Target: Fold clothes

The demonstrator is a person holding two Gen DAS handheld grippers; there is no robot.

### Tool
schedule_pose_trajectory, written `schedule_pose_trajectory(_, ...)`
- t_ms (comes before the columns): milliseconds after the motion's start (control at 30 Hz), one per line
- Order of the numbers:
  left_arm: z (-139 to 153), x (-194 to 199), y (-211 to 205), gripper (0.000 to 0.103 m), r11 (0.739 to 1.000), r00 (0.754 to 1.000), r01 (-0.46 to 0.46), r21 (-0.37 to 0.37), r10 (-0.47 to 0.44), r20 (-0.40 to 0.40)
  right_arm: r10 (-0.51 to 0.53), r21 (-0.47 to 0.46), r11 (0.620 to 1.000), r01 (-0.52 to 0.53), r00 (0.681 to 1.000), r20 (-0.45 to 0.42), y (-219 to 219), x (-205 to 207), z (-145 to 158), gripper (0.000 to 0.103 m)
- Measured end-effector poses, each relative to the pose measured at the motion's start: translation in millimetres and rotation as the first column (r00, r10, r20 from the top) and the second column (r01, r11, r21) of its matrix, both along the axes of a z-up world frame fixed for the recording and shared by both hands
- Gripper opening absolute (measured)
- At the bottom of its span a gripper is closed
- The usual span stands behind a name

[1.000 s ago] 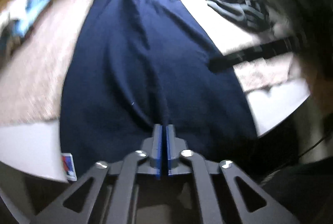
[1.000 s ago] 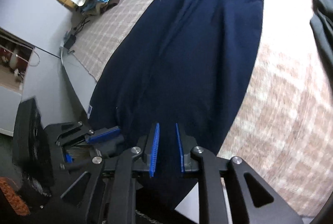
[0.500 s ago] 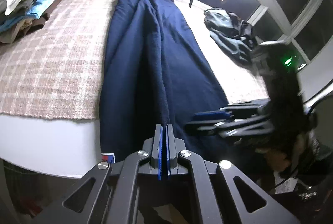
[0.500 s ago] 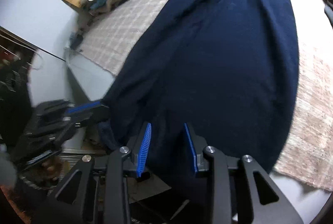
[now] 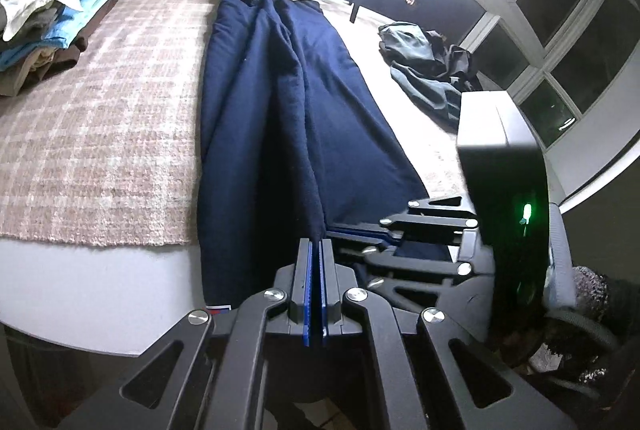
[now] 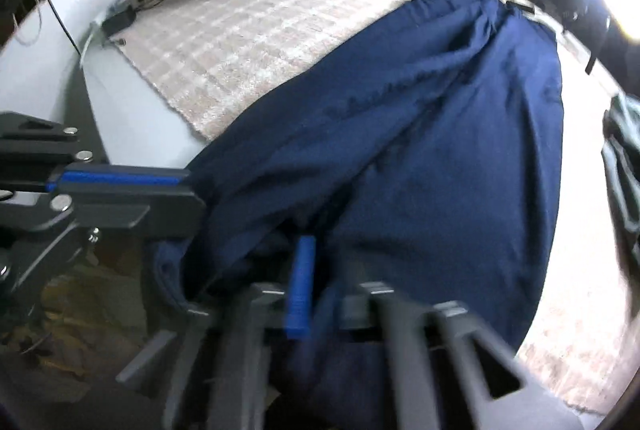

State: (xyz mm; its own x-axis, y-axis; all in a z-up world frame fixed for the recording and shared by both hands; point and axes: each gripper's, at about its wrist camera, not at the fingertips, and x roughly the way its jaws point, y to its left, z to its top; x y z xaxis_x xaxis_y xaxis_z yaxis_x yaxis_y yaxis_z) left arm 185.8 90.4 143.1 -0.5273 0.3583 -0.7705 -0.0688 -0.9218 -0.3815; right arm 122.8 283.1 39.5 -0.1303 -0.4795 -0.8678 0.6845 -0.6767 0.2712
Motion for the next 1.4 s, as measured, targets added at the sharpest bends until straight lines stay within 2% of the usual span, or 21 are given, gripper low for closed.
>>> schedule_pose_trajectory(300, 6.9, -2.1, 17.7, 0.002, 0.997, 0.997, 0.080, -0.017, -0.080, -0.014, -0.099, -0.126, 0.985, 0.118, 0.984, 0.148, 54.9, -20.1, 18.7, 0.003)
schedule_pose_trajectory(367, 0.9, -7.8, 31.0, 0.003, 0.993, 0.993, 0.117, 0.006, -0.117, -0.007, -0.106, -0.169, 0.976, 0.135, 0.980, 0.171, 64.7, -22.6, 29.0, 0.003)
schedule_pose_trajectory(400, -5.3, -11.4, 38.2, 0.010, 0.990, 0.991, 0.135, 0.030, -0.136, 0.008, -0.109, -0.191, 0.971, 0.144, 0.977, 0.183, 69.6, -23.9, 34.1, 0.003)
schedule_pose_trajectory(467, -23.2, -18.3, 61.5, 0.023, 0.977, 0.974, 0.212, 0.032, -0.214, 0.073, -0.110, -0.231, 0.960, 0.157, 0.972, 0.206, 77.5, -25.9, 43.9, 0.003)
schedule_pose_trajectory(500, -26.4, -18.0, 69.3, 0.021, 0.973, 0.968, 0.233, -0.003, -0.231, 0.093, -0.104, -0.241, 0.958, 0.154, 0.973, 0.208, 76.5, -25.4, 47.8, 0.003)
schedule_pose_trajectory(567, -20.3, -11.8, 71.8, 0.027, 0.969, 0.967, 0.245, 0.026, -0.246, 0.069, -0.093, -0.239, 0.961, 0.137, 0.978, 0.188, 70.5, -22.5, 54.4, 0.003)
schedule_pose_trajectory(600, -16.8, -8.5, 72.4, 0.036, 0.967, 0.966, 0.249, 0.045, -0.251, 0.055, -0.088, -0.232, 0.964, 0.127, 0.982, 0.170, 67.1, -21.3, 56.5, 0.003)
schedule_pose_trajectory(633, -10.4, -4.3, 68.3, 0.043, 0.967, 0.970, 0.237, 0.094, -0.240, 0.026, -0.084, -0.227, 0.966, 0.120, 0.983, 0.162, 66.2, -20.2, 57.4, 0.003)
schedule_pose_trajectory(667, -4.4, -0.3, 64.6, 0.057, 0.965, 0.974, 0.225, 0.136, -0.227, -0.002, -0.080, -0.226, 0.967, 0.118, 0.982, 0.171, 66.7, -20.1, 56.8, 0.003)
schedule_pose_trajectory(700, -0.9, 2.1, 63.8, 0.066, 0.967, 0.976, 0.217, 0.134, -0.215, -0.030, -0.073, -0.225, 0.968, 0.115, 0.980, 0.186, 65.0, -21.2, 54.9, 0.003)
schedule_pose_trajectory(767, 2.3, 3.1, 65.8, 0.070, 0.973, 0.978, 0.203, 0.106, -0.197, -0.069, -0.064, -0.220, 0.969, 0.109, 0.977, 0.205, 61.6, -22.6, 50.8, 0.003)
schedule_pose_trajectory(933, -17.4, -11.1, 78.2, 0.068, 0.950, 0.972, 0.232, 0.209, -0.237, -0.001, -0.044, -0.211, 0.973, 0.091, 0.974, 0.220, 52.6, -25.0, 40.1, 0.003)
schedule_pose_trajectory(1000, -29.8, -10.9, 79.3, 0.049, 0.939, 0.969, 0.228, 0.259, -0.246, 0.036, -0.034, -0.209, 0.974, 0.084, 0.972, 0.231, 47.0, -26.2, 34.5, 0.003)
schedule_pose_trajectory(1067, -38.1, -6.2, 77.1, 0.038, 0.928, 0.969, 0.212, 0.305, -0.240, 0.058, -0.013, -0.202, 0.977, 0.065, 0.969, 0.247, 42.4, -26.3, 28.6, 0.005)
schedule_pose_trajectory(1167, -42.2, 0.0, 70.9, 0.019, 0.944, 0.974, 0.185, 0.271, -0.213, 0.075, 0.022, -0.221, 0.974, 0.054, 0.944, 0.330, 46.7, -32.1, 23.3, 0.010)
schedule_pose_trajectory(1200, -44.6, -1.1, 69.5, 0.017, 0.947, 0.974, 0.179, 0.266, -0.209, 0.085, 0.013, -0.235, 0.969, 0.071, 0.941, 0.338, 53.4, -39.1, 25.0, 0.012)
schedule_pose_trajectory(1267, -48.9, -2.4, 66.1, 0.017, 0.952, 0.977, 0.154, 0.264, -0.187, 0.103, -0.073, -0.237, 0.960, 0.146, 0.953, 0.293, 73.6, -64.9, 33.6, 0.018)
schedule_pose_trajectory(1333, -50.9, -2.7, 64.0, 0.017, 0.952, 0.979, 0.131, 0.277, -0.168, 0.113, -0.174, -0.178, 0.960, 0.215, 0.960, 0.218, 89.0, -102.1, 37.5, 0.023)
schedule_pose_trajectory(1400, -54.0, -2.0, 63.8, 0.036, 0.950, 0.980, 0.106, 0.294, -0.150, 0.133, -0.193, -0.132, 0.967, 0.217, 0.965, 0.176, 85.3, -125.9, 32.4, 0.024)
